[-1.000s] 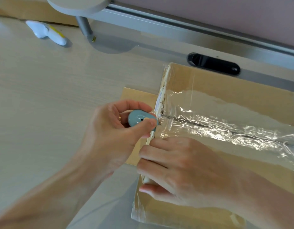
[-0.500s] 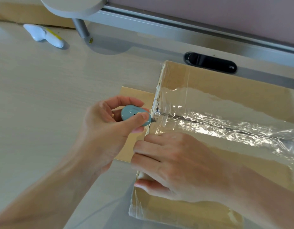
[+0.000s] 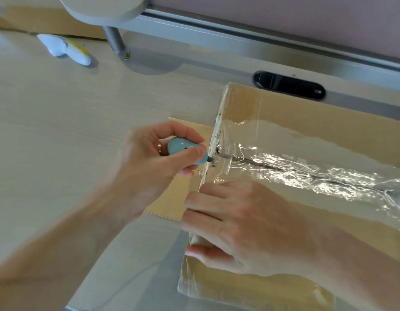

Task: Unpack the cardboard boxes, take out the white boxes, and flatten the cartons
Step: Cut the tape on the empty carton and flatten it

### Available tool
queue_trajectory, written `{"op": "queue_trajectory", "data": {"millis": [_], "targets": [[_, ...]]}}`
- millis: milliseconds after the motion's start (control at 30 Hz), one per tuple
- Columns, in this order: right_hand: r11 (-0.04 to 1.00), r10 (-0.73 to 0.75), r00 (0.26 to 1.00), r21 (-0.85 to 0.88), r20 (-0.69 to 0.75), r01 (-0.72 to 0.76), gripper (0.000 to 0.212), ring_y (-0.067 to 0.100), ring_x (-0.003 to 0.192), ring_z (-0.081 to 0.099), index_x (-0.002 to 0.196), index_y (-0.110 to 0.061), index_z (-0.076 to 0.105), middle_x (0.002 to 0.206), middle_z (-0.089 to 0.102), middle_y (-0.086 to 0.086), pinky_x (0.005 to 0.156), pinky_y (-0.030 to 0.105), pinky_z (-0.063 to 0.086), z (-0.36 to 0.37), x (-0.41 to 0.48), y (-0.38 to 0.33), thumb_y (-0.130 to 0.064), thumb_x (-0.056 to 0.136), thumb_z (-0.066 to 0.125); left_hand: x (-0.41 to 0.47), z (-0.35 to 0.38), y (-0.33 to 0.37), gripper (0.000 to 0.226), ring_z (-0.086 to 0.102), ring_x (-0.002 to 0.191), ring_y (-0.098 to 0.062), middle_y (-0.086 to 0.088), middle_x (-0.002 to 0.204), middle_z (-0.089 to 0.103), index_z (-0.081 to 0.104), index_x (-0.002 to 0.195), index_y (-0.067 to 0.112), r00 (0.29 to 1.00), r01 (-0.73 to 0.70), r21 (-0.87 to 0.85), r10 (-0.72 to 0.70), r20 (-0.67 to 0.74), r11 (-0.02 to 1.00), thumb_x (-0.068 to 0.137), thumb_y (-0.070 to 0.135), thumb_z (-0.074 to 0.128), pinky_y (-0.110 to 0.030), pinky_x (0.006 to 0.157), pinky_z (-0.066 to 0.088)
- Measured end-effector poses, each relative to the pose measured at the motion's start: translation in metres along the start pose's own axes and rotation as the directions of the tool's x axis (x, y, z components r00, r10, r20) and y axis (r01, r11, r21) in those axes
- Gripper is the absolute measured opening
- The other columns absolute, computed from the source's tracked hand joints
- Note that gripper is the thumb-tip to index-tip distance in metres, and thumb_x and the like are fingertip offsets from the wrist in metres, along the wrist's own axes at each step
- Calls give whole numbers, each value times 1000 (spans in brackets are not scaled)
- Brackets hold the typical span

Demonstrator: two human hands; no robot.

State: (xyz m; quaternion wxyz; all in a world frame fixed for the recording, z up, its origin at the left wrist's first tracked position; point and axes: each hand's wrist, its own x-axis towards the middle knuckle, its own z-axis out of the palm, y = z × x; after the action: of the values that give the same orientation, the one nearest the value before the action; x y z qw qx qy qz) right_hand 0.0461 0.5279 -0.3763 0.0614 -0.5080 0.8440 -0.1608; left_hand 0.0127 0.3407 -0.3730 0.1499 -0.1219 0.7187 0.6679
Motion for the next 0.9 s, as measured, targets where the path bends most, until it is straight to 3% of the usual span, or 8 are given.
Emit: {"op": "queue_trajectory", "data": {"millis": [167,367,467,667,767,900], "targets": [[1000,-3,1000,-8,-13,3,23,18,79,45,100,-17,64,96,57,-2,70,28,19,0,0,2,-40,99,64,6,-4,3,17,73,73,-26,-10,89,79,79,88,16,999,21,80,-25,44,997,73,20,85,-27,66,60],[1000,-17,999,17,-43,18,22,18,78,46,100,-16,62,96,57,-2,68,30,32,2,-1,3,-38,98,66,12,-3,5,15,72,65,-20,-8,86,80,81,88,21,997,51,108,-58,60,993,74,18,87,-31,75,62],[999,-22,998,30,-59,24,22,18,77,45,97,-16,62,94,55,-2,67,30,31,3,0,5,-36,98,68,13,1,6,13,74,64,-16,-5,85,80,81,86,22,999,9,127,-14,38,992,77,14,87,-26,66,62],[999,-13,999,40,-46,15,21,18,80,47,99,-16,62,96,56,-3,70,27,22,3,0,5,-37,97,69,13,8,0,15,74,69,-16,-5,84,80,80,87,20,998,-51,46,50,30,998,81,6,84,-18,62,56],[999,-10,999,42,-34,12,21,18,80,48,99,-17,62,96,56,-3,68,28,27,1,0,5,-37,97,69,15,13,-3,16,72,65,-12,-5,82,79,80,86,19,997,-82,33,82,1,996,81,5,84,-16,60,55],[1000,1,1000,29,-17,0,23,17,78,51,96,-18,64,96,60,-3,65,28,27,-1,1,8,-40,96,68,14,4,-7,14,74,80,-22,-11,92,79,76,88,14,994,-111,-90,110,-23,990,83,3,82,-21,65,58]]}}
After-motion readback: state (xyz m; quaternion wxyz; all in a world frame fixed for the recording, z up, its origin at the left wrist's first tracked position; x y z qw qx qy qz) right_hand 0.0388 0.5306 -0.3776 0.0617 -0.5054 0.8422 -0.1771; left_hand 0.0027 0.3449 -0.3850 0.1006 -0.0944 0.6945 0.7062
